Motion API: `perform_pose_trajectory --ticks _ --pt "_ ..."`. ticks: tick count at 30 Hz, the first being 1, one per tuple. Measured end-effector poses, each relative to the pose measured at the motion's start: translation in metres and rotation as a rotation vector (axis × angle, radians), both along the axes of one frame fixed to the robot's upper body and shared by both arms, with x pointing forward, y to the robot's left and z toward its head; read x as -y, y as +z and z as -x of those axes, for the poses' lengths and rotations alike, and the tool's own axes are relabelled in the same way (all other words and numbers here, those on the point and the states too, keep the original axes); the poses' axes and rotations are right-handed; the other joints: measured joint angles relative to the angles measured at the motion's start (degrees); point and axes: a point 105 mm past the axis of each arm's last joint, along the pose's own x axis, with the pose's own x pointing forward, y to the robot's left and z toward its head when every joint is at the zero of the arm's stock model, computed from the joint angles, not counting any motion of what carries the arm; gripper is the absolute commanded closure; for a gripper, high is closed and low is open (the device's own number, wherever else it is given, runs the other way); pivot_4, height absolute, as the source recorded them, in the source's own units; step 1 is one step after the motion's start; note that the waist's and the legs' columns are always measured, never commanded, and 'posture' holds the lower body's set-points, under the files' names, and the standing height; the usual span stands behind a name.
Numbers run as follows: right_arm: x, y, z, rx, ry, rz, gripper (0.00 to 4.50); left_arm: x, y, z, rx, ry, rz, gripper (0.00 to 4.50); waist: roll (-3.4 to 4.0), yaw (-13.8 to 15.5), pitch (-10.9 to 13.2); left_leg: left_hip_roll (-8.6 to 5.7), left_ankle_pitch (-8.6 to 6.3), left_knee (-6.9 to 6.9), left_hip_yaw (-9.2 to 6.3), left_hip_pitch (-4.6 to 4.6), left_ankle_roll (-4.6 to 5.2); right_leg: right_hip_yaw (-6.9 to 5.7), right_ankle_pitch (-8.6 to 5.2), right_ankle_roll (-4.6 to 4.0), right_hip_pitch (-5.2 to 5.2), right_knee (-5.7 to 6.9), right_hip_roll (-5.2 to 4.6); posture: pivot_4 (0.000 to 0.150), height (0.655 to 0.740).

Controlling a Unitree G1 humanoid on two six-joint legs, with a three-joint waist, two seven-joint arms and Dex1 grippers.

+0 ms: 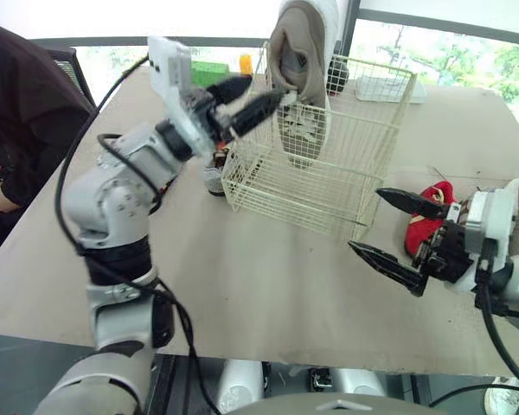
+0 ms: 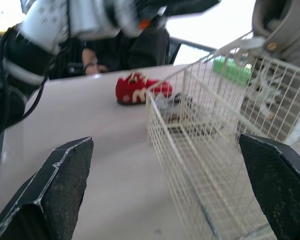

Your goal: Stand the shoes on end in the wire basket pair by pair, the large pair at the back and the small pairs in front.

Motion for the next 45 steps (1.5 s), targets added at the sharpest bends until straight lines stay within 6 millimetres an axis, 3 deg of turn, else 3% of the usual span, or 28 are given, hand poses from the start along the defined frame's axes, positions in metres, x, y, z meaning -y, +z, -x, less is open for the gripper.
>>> perform_pose_trajectory --ticks 3,6,8,9,11,16,19,22,26,30,38,42,45 --pt "0.037 0.002 -0.007 -0.016 -0.148 -0.006 0.0 0.002 -0.017 0.034 -0.102 -0.186 -0.075 0.02 0.0 0.38 0.0 -0.04 -0.01 0.0 0.0 0.0 0.02 -0.01 0.0 0.0 0.03 -0.01 -0.05 0.15 0.74" --pt "0.063 0.005 -0.007 -0.022 -0.253 0.024 0.0 0.01 -0.024 0.052 -0.115 -0.274 -0.116 0.02 0.0 0.73 0.0 -0.07 -0.04 -0.01 -0.01 0.07 0.07 -0.02 0.0 0.0 0.09 0.0 -0.06 0.15 0.74" --pt "0.094 -0.002 -0.013 -0.082 -0.398 0.116 0.0 0.017 -0.037 0.063 -0.115 -0.321 -0.172 0.02 0.04 0.68 -0.03 -0.12 -0.06 -0.04 0.03 0.21 0.09 0.04 0.0 0.0 0.22 -0.01 -0.09 0.15 0.74" --pt "0.121 -0.007 -0.019 -0.128 -0.531 0.169 0.0 0.022 -0.045 0.068 -0.118 -0.35 -0.192 0.02 0.01 0.67 -0.04 -0.12 -0.07 -0.04 0.05 0.27 0.1 0.07 0.0 -0.01 0.27 -0.03 -0.09 0.15 0.74" --pt "0.173 -0.015 -0.025 -0.212 -0.778 0.24 0.0 0.028 -0.055 0.073 -0.115 -0.383 -0.216 0.02 0.0 0.68 -0.03 -0.11 -0.07 -0.04 0.05 0.28 0.11 0.08 -0.01 -0.02 0.26 -0.02 -0.06 0.15 0.74" --pt "0.226 -0.005 -0.037 -0.358 -1.005 0.222 0.0 0.04 -0.061 0.078 -0.057 -0.427 -0.247 0.02 0.15 0.17 -0.09 -0.1 -0.07 -0.19 0.12 0.36 0.1 0.26 -0.08 0.09 0.24 -0.01 0.05 0.15 0.74" --pt "0.251 0.005 -0.045 -0.45 -1.151 0.316 0.0 0.046 -0.062 0.078 -0.038 -0.438 -0.235 0.02 0.21 0.1 -0.09 -0.09 -0.06 -0.3 0.15 0.34 0.1 0.29 -0.08 0.09 0.18 -0.05 0.07 0.15 0.74" --pt "0.268 -0.008 -0.057 -0.599 -1.218 0.299 0.0 0.052 -0.063 0.08 -0.026 -0.456 -0.226 0.02 0.18 -0.07 -0.09 -0.1 -0.06 -0.35 0.15 0.28 0.1 0.3 -0.09 0.1 0.14 -0.19 0.07 0.15 0.74" --pt "0.284 -0.048 -0.069 -0.84 -1.254 0.324 0.0 0.056 -0.065 0.082 0.003 -0.477 -0.238 0.02 0.22 -0.59 -0.09 -0.14 -0.06 -0.47 0.2 0.23 0.1 0.35 -0.01 -0.02 0.08 -0.38 0.06 0.15 0.74" --pt "0.3 -0.063 -0.077 -0.916 -1.278 0.391 0.0 0.064 -0.063 0.084 0.043 -0.502 -0.235 0.02 0.3 -0.6 -0.11 -0.15 -0.05 -0.71 0.19 0.16 0.09 0.34 0.01 0.0 0.08 -0.82 0.08 0.15 0.74" --pt "0.322 -0.066 -0.074 -0.999 -1.283 0.327 0.0 0.066 -0.07 0.086 0.039 -0.473 -0.219 0.02 0.3 0.56 -0.1 -0.25 -0.21 -0.44 0.29 0.01 0.37 0.34 0.07 0.1 0.12 -0.92 -0.12 0.15 0.74" --pt "0.315 -0.041 -0.077 -0.974 -1.2 0.143 0.0 0.066 -0.071 0.087 0.043 -0.46 -0.216 0.02 0.46 0.59 -0.09 -0.25 -0.21 -0.47 0.29 0.04 0.37 0.35 0.08 0.11 0.12 -0.88 -0.11 0.15 0.74" --pt "0.321 -0.023 -0.069 -0.933 -1.194 0.107 0.0 0.067 -0.07 0.087 0.05 -0.451 -0.209 0.02 0.49 0.66 -0.1 -0.21 -0.2 -0.65 0.26 0.09 0.33 0.32 0.07 0.1 0.11 -0.91 -0.06 0.15 0.74"
